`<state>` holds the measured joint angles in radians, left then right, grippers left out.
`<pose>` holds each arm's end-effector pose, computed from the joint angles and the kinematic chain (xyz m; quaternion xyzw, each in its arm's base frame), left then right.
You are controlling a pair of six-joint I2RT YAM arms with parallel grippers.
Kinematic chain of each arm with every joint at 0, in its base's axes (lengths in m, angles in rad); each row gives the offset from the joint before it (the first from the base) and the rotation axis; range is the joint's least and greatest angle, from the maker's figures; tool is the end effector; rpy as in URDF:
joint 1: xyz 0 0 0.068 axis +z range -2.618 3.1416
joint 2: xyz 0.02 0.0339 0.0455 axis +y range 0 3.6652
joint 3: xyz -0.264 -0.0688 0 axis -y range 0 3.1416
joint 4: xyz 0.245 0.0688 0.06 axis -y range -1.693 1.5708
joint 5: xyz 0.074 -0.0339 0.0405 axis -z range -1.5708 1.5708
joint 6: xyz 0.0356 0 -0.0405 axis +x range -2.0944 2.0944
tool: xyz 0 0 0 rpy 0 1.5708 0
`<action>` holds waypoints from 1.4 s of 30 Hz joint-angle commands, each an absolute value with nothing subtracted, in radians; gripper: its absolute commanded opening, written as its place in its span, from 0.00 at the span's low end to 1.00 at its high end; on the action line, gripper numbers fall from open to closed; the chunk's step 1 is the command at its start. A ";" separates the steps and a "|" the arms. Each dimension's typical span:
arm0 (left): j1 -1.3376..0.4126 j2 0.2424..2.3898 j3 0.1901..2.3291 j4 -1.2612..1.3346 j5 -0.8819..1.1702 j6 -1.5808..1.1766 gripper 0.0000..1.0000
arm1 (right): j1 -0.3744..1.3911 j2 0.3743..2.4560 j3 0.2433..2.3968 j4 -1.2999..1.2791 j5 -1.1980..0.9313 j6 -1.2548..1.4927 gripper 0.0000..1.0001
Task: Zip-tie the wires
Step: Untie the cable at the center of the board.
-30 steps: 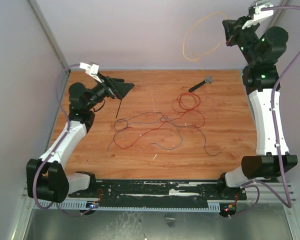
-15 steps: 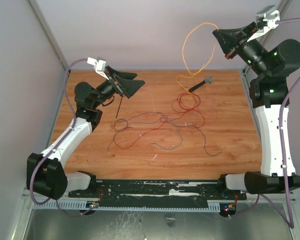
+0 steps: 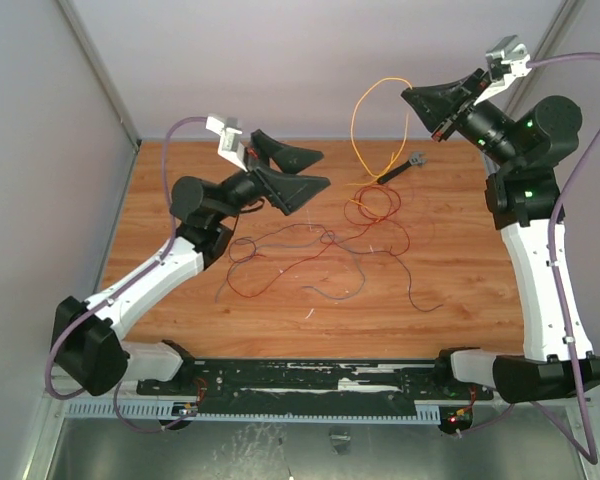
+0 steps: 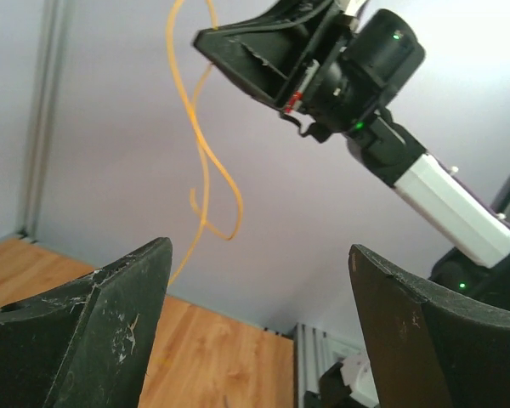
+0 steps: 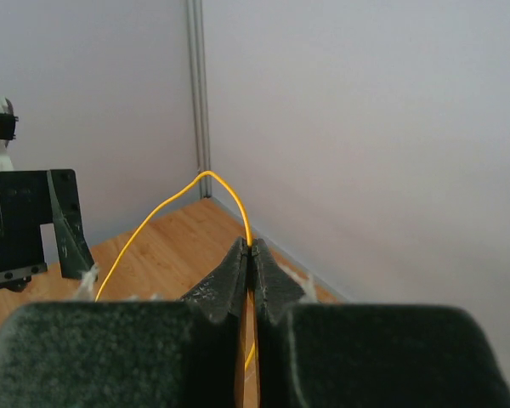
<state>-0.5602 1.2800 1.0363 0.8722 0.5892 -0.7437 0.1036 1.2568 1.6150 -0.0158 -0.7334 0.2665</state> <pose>0.2270 -0.1657 0.4264 0.2178 0.4562 -0.6221 0.5978 0.2377 0.0487 0.5404 -0.2483 0.5600 0.3435 0.7119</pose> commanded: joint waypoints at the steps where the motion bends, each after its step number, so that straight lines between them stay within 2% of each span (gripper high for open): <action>1: -0.636 1.321 1.073 0.942 0.548 -0.720 0.89 | 0.129 1.230 1.592 0.026 -0.736 0.293 0.00; 6: -0.682 1.387 1.120 0.915 0.511 -0.672 0.88 | 0.151 1.224 1.582 0.039 -0.730 0.306 0.00; 10: -0.706 1.455 1.188 0.900 0.500 -0.642 0.80 | 0.167 1.216 1.570 0.047 -0.726 0.314 0.00; 13: -0.711 1.494 1.230 0.875 0.476 -0.610 0.70 | 0.175 1.208 1.563 0.048 -0.727 0.314 0.00; 15: -0.713 1.513 1.243 0.874 0.471 -0.600 0.58 | 0.179 1.202 1.558 0.046 -0.726 0.313 0.00; 19: -0.716 1.526 1.257 0.857 0.488 -0.595 0.22 | 0.178 1.193 1.559 0.026 -0.692 0.284 0.00; 22: -0.716 1.504 1.247 0.773 0.484 -0.548 0.01 | 0.178 1.194 1.588 -0.070 -0.602 0.235 0.00; 27: -0.717 1.414 1.216 0.546 0.386 -0.396 0.00 | 0.179 1.197 1.625 -0.222 -0.491 0.142 0.00; 32: -0.716 1.349 1.296 0.284 0.274 -0.257 0.00 | 0.179 1.190 1.566 -0.302 -0.501 0.063 0.00; 35: -0.716 1.337 1.371 0.224 0.302 -0.267 0.00 | 0.179 1.167 1.450 -0.217 -0.604 0.087 0.00; 42: -0.719 1.364 1.566 0.294 0.416 -0.374 0.00 | 0.192 1.145 1.240 0.035 -0.800 0.221 0.01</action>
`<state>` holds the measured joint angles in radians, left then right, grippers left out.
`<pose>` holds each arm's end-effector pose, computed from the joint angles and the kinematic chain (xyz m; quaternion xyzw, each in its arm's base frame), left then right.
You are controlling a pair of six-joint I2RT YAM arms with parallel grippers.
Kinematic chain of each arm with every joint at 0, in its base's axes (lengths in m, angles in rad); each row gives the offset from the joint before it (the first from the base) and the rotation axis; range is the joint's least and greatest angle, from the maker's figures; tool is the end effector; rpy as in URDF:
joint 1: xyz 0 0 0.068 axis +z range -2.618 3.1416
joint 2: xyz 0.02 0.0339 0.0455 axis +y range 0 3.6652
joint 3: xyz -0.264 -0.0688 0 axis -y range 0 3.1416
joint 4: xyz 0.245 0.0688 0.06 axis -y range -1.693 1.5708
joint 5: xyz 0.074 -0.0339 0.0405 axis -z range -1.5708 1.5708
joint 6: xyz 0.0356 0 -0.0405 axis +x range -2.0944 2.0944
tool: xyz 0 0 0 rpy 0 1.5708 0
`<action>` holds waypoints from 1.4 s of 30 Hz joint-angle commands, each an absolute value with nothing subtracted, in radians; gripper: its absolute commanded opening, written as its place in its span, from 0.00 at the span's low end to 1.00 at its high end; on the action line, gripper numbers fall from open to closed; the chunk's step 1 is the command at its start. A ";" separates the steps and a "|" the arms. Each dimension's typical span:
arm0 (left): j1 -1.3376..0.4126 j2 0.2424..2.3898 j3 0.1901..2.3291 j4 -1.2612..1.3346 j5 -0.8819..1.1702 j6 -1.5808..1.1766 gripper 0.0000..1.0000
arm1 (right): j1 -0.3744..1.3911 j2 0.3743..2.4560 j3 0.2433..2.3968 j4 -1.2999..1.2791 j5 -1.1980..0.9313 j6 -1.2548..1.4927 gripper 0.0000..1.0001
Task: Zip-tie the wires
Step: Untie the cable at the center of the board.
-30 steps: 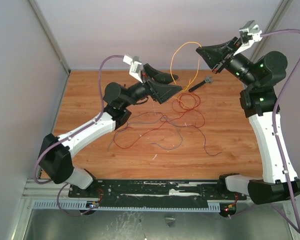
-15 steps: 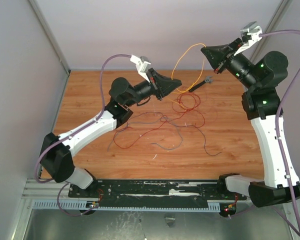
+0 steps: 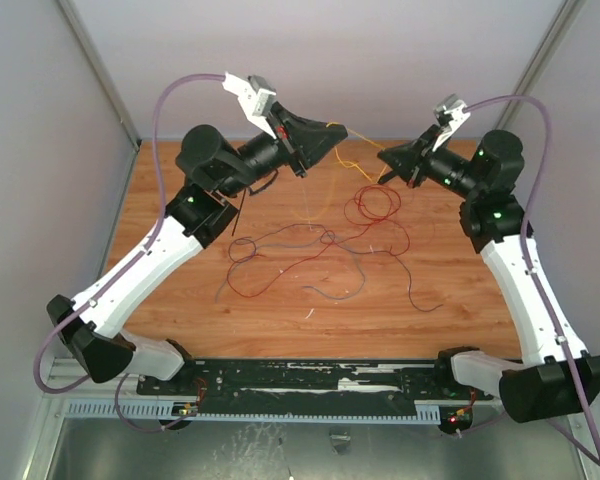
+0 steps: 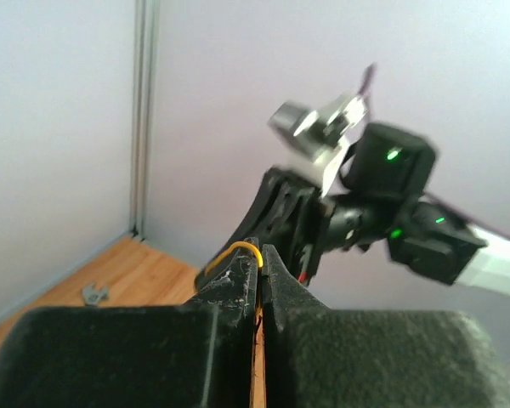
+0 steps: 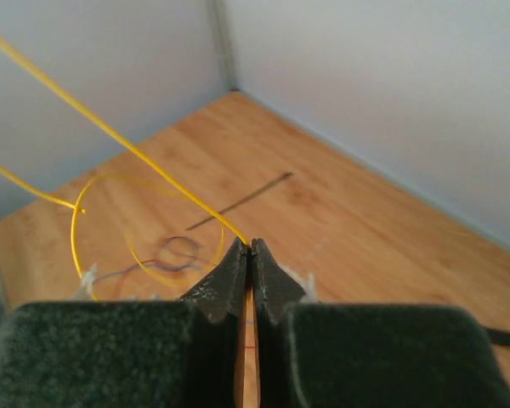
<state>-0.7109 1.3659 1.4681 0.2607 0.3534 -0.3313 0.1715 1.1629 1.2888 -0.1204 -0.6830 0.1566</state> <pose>0.2225 -0.2079 0.4948 0.2476 0.5217 -0.4900 0.6530 0.2449 0.0652 0.4467 -0.2424 0.6627 0.3421 0.6206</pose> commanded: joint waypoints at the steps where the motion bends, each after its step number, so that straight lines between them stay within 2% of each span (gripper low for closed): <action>1: -0.720 1.369 1.582 0.311 0.420 -0.385 0.00 | 0.197 1.144 1.230 0.050 -0.804 0.224 0.02; 5: -0.721 1.388 1.608 0.383 0.412 -0.419 0.00 | 0.207 1.138 1.202 0.077 -0.788 0.230 0.14; 6: -0.721 1.394 1.620 0.387 0.410 -0.418 0.00 | 0.207 1.134 1.197 0.076 -0.774 0.226 0.22; 8: -0.721 1.407 1.650 0.381 0.400 -0.413 0.00 | 0.208 1.121 1.185 0.063 -0.735 0.211 0.50; 10: -0.720 1.416 1.668 0.386 0.386 -0.413 0.00 | 0.207 1.098 1.170 0.048 -0.701 0.188 0.71; 13: -0.722 1.428 1.686 0.386 0.363 -0.405 0.00 | 0.207 1.052 1.144 0.020 -0.664 0.154 0.88; 16: -0.721 1.440 1.695 0.384 0.360 -0.401 0.00 | 0.208 0.991 1.104 0.002 -0.609 0.138 0.98; 18: -0.721 1.445 1.697 0.382 0.362 -0.398 0.00 | 0.208 0.947 1.081 -0.019 -0.513 0.141 0.99; 22: -0.721 1.440 1.678 0.375 0.349 -0.383 0.00 | 0.207 0.863 1.063 -0.079 -0.155 0.171 0.99; 24: -0.721 1.439 1.664 0.381 0.346 -0.384 0.00 | 0.206 0.820 1.050 -0.061 -0.106 0.155 0.99; 30: -0.722 1.456 1.691 0.379 0.328 -0.374 0.00 | 0.207 0.798 1.034 -0.066 -0.329 0.142 0.99; 35: -0.721 1.476 1.759 0.380 0.344 -0.391 0.00 | 0.207 0.794 0.933 -0.067 -0.469 0.118 0.99; 42: -0.724 1.499 1.840 0.374 0.387 -0.420 0.00 | 0.212 0.791 0.726 0.196 -0.804 0.216 0.99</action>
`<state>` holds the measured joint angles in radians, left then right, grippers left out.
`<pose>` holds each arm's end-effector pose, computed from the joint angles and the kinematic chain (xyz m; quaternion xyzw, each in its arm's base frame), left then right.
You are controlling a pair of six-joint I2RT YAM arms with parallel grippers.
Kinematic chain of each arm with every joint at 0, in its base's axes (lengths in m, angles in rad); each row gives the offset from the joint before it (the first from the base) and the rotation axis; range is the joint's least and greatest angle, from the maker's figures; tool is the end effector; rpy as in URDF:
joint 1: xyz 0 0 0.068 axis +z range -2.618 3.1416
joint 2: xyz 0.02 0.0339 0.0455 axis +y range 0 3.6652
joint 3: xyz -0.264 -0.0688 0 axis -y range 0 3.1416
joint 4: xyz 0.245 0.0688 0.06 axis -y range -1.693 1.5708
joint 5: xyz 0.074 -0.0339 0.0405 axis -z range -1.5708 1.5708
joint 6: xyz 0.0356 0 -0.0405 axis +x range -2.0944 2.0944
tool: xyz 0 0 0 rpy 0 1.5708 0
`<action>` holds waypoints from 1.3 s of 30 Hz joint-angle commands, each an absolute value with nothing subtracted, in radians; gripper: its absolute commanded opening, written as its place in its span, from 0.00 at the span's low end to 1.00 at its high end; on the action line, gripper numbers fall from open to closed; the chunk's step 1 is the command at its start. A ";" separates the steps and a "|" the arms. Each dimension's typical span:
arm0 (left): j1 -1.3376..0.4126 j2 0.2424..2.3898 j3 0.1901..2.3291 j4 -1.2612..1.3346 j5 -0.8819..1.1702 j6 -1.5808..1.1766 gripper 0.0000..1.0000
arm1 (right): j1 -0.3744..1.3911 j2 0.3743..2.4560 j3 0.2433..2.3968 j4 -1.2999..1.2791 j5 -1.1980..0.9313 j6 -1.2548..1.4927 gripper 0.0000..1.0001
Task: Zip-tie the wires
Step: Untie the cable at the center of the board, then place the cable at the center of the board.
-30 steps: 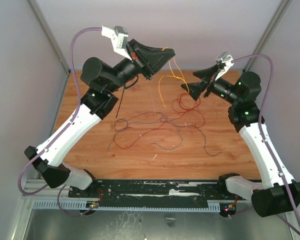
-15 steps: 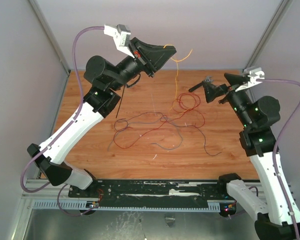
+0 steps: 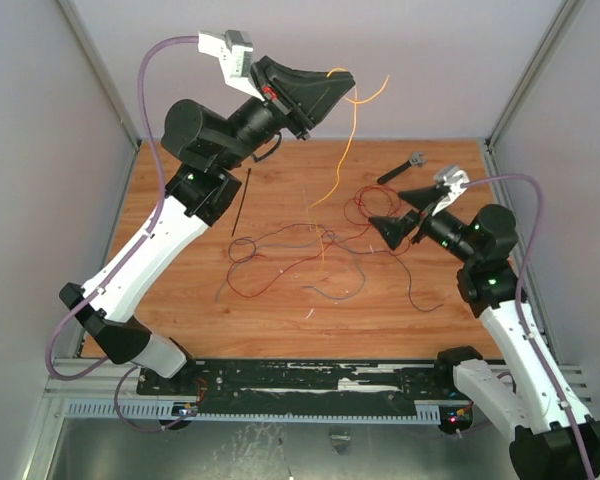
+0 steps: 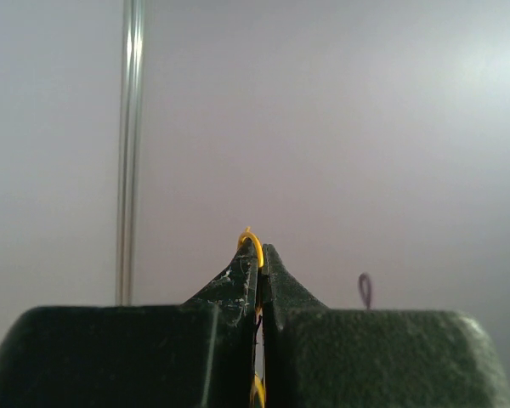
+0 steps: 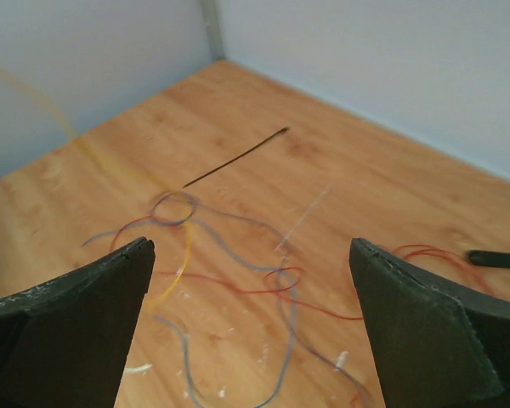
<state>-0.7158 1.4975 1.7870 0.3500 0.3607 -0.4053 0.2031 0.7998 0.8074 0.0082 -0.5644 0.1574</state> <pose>0.2215 -0.2093 0.5683 0.2267 0.4116 -0.5356 0.7017 0.1770 0.0559 0.3663 -0.2138 0.6690 0.3149 0.6384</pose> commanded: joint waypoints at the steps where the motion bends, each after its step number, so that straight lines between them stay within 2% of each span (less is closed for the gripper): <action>1: -0.724 1.495 1.844 0.372 0.386 -0.416 0.00 | 0.217 0.791 0.693 0.235 -0.825 0.214 0.99; 8: -0.726 1.472 1.852 0.367 0.382 -0.414 0.00 | 0.267 0.869 0.564 0.400 -0.815 0.192 0.99; 15: -0.729 1.462 1.871 0.366 0.387 -0.423 0.00 | 0.339 1.051 0.562 0.606 -0.664 0.243 0.99; 22: -0.729 1.453 1.876 0.352 0.390 -0.413 0.00 | 0.429 1.216 0.585 0.570 -0.614 0.159 0.99; 30: -0.729 1.436 1.871 0.330 0.389 -0.390 0.00 | 0.431 1.220 0.626 0.533 -0.576 0.116 0.99; 39: -0.729 1.427 1.841 0.332 0.381 -0.378 0.00 | 0.430 1.180 0.632 0.510 -0.644 0.128 0.99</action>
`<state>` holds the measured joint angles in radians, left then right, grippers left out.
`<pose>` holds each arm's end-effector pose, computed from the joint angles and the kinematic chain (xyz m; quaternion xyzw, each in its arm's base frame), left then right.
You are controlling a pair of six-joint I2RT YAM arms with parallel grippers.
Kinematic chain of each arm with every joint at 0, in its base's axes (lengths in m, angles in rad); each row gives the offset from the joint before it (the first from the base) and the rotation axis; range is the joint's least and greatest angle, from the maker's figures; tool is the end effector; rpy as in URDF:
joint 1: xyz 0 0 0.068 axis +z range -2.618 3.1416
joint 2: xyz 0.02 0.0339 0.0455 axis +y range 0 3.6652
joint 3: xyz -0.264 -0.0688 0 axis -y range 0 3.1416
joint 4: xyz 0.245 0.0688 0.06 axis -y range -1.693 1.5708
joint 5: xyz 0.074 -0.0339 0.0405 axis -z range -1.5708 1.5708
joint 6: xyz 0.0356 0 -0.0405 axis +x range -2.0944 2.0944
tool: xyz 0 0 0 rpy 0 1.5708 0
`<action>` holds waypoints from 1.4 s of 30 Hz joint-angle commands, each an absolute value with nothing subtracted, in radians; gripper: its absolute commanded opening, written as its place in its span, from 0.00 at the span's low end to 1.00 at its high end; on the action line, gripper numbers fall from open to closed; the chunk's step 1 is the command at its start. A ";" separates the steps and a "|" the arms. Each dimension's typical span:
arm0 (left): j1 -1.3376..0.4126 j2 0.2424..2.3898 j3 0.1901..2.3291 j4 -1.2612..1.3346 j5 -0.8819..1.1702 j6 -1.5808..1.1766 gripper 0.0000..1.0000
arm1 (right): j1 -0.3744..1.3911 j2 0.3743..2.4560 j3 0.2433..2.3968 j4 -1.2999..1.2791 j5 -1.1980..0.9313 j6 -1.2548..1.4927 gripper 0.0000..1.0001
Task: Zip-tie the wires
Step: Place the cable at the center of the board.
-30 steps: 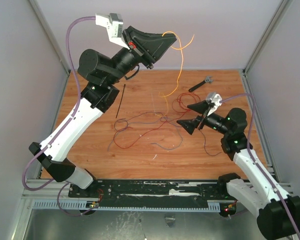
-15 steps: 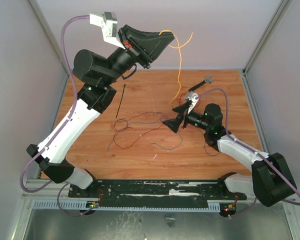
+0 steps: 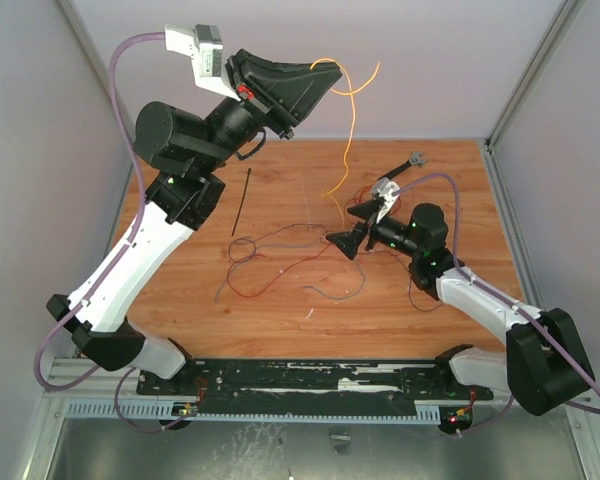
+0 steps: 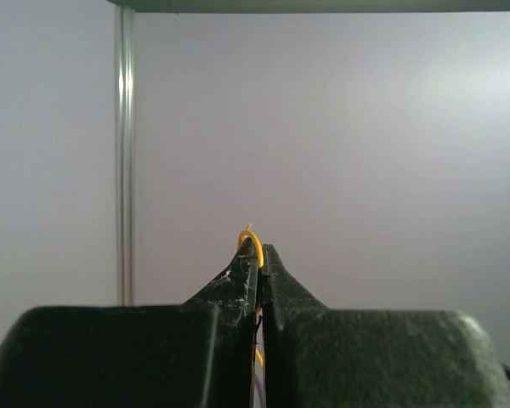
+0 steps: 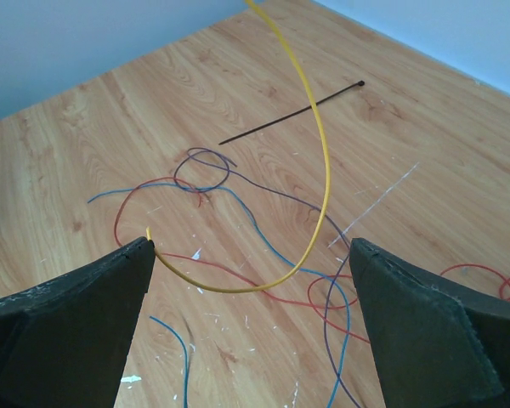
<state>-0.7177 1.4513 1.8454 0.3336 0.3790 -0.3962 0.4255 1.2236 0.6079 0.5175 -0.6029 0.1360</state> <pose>0.1960 -0.1886 0.5963 0.2340 0.3692 -0.5391 0.7199 0.2355 0.1289 0.2591 -0.2994 0.6714 0.3891 0.5552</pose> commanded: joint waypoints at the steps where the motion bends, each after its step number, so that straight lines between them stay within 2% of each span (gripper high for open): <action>1: -0.729 1.427 1.841 0.329 0.379 -0.377 0.00 | 0.430 1.169 0.634 0.509 -0.661 0.129 0.99; 12: -0.729 1.432 1.833 0.329 0.377 -0.380 0.00 | 0.429 1.099 0.674 0.450 -0.604 0.109 0.99; 23: -0.729 1.427 1.820 0.337 0.381 -0.388 0.00 | 0.431 1.272 0.702 0.457 -0.648 0.109 0.99; 26: -0.729 1.422 1.817 0.337 0.382 -0.387 0.00 | 0.431 1.331 0.719 0.482 -0.657 0.125 0.95; 28: -0.729 1.420 1.816 0.332 0.381 -0.380 0.00 | 0.430 1.354 0.741 0.480 -0.677 0.133 0.87; 30: -0.729 1.414 1.813 0.324 0.374 -0.368 0.00 | 0.431 1.356 0.761 0.454 -0.685 0.129 0.75; 33: -0.729 1.396 1.806 0.293 0.345 -0.325 0.00 | 0.430 1.320 0.756 0.397 -0.657 0.104 0.48; 36: -0.729 1.358 1.793 0.222 0.268 -0.248 0.00 | 0.428 1.255 0.728 0.334 -0.593 0.077 0.17; 38: -0.729 1.332 1.783 0.156 0.180 -0.189 0.00 | 0.419 1.210 0.716 0.278 -0.542 0.069 0.02; 42: -0.721 1.279 1.751 0.009 -0.011 -0.079 0.00 | 0.374 1.120 0.709 0.155 -0.418 0.073 0.00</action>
<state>-0.7223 1.3453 1.7767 0.1528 0.2001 -0.2180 0.4137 1.1992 0.7200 0.2867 -0.5594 0.0895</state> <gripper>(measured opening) 0.023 0.010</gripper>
